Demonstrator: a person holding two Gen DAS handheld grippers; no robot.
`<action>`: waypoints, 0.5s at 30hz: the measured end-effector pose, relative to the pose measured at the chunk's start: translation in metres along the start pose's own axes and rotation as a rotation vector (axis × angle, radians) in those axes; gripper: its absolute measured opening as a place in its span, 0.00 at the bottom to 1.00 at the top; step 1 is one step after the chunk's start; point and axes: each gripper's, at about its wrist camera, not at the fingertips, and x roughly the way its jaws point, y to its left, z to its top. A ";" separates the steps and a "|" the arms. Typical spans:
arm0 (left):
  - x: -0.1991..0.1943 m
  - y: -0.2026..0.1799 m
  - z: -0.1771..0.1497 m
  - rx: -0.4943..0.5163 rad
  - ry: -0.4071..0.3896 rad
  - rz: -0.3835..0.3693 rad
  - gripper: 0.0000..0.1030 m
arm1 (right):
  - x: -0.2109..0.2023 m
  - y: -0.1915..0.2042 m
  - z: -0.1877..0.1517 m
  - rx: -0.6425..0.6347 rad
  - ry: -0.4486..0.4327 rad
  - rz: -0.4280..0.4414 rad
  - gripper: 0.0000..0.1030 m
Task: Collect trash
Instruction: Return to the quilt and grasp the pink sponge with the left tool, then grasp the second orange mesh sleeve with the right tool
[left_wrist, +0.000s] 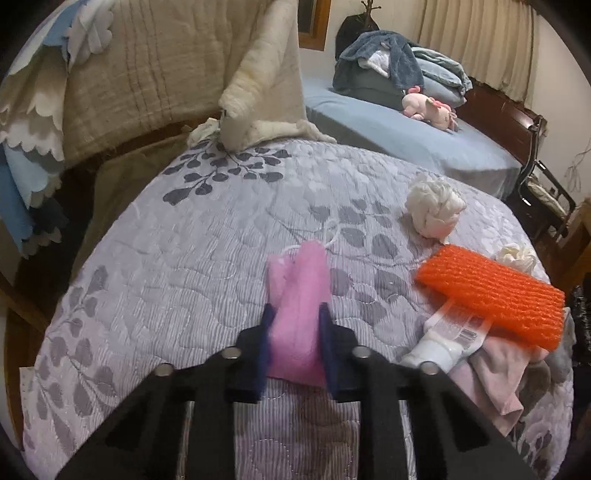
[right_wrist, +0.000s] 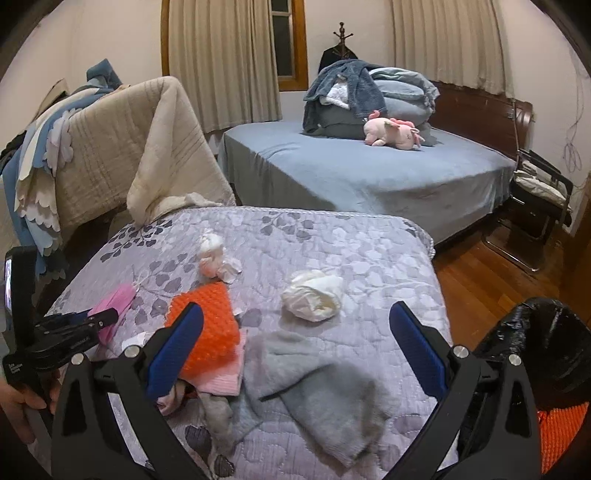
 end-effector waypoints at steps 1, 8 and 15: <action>-0.001 0.000 0.001 -0.001 -0.004 -0.004 0.16 | 0.002 0.003 0.000 -0.004 0.002 0.004 0.95; -0.025 -0.001 0.010 0.003 -0.067 -0.015 0.13 | 0.014 0.018 -0.001 -0.033 0.038 0.039 0.89; -0.046 -0.009 0.019 0.023 -0.104 -0.021 0.13 | 0.032 0.032 -0.003 -0.052 0.089 0.074 0.76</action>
